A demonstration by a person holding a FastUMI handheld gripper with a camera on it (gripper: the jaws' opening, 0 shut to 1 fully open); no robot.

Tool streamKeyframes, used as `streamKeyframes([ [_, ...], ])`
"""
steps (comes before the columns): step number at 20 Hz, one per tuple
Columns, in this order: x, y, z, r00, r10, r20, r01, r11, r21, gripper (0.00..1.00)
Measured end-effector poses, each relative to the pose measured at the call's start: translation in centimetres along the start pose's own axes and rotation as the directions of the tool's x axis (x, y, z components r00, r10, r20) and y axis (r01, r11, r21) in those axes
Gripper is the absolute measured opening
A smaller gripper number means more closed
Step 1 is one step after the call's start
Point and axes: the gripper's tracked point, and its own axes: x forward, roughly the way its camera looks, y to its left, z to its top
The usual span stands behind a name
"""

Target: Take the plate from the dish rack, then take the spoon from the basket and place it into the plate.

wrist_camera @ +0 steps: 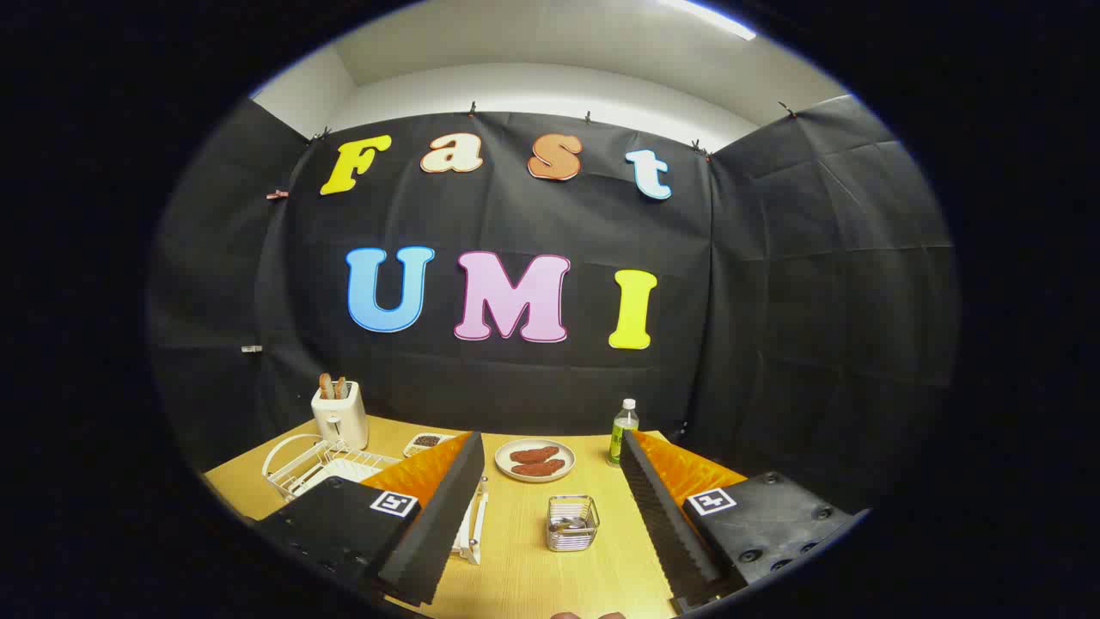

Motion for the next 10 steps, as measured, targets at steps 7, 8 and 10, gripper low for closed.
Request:
streamKeyframes([
  [7, -0.22, 0.01, 0.37, 1.000, -0.022, 0.008, 0.022, 1.000, -0.007, 0.97],
  [8, -0.15, 0.14, 0.24, 1.000, -0.021, 0.003, 0.021, 1.000, -0.012, 0.97],
  [10, -0.03, 0.43, 0.40, 1.000, -0.020, 0.003, 0.020, 1.000, -0.017, 0.97],
])
